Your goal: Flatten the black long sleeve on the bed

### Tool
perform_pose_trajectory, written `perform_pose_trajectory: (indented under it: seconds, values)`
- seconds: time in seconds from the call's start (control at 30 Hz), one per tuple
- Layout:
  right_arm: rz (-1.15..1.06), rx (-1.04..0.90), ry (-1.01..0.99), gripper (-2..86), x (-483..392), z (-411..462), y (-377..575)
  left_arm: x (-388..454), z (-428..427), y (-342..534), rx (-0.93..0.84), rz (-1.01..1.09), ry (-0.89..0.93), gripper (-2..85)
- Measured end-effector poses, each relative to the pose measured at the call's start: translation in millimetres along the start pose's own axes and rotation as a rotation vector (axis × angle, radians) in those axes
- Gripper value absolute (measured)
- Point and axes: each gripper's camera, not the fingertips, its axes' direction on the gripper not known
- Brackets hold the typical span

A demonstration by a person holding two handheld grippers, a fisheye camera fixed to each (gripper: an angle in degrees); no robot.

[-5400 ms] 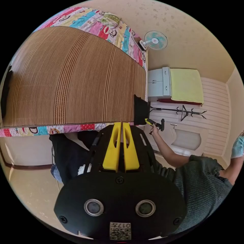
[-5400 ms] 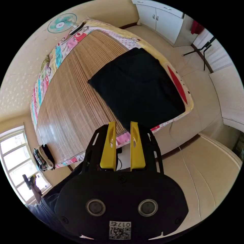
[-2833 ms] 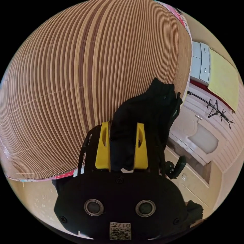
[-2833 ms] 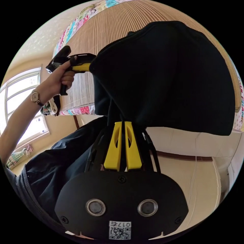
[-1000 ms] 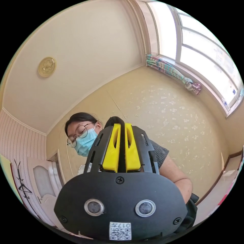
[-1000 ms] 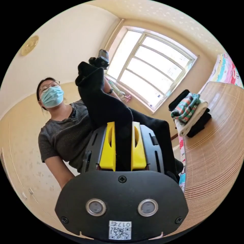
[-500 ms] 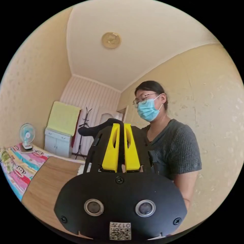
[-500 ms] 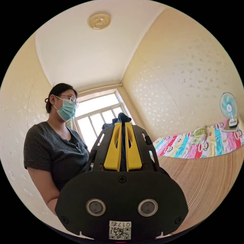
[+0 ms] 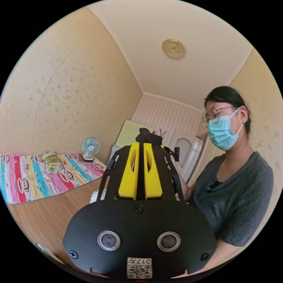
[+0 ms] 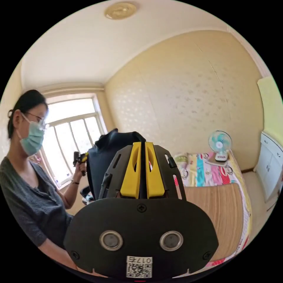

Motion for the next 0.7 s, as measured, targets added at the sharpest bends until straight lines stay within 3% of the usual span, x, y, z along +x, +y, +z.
perform_pose_trajectory:
  seconds: [0.17, 0.27, 0.33, 0.4, 0.6, 0.7]
  values:
    - [0.272, -0.464, 0.061, 2.4, 153, 266, 32, -247, 179, 24, -0.134, -0.643, -0.344, 3.5]
    - [0.362, -0.640, 0.033, 2.2, 193, 351, 96, -336, 227, 93, -0.154, -0.790, -0.609, 3.4]
    - [0.321, -0.691, -0.012, 1.9, 183, 378, 149, -348, 236, 135, -0.161, -0.824, -0.735, 2.4]
    - [0.271, -0.808, -0.084, 1.6, 164, 402, 204, -348, 250, 178, -0.209, -0.801, -0.719, 2.0]
    - [0.166, -1.307, -0.139, 0.5, 83, 454, 438, -330, 324, 359, -0.760, -0.822, -0.755, 2.7]
    - [0.124, -1.534, -0.063, 0.5, 55, 440, 539, -318, 347, 444, -1.058, -0.872, -0.741, 1.7]
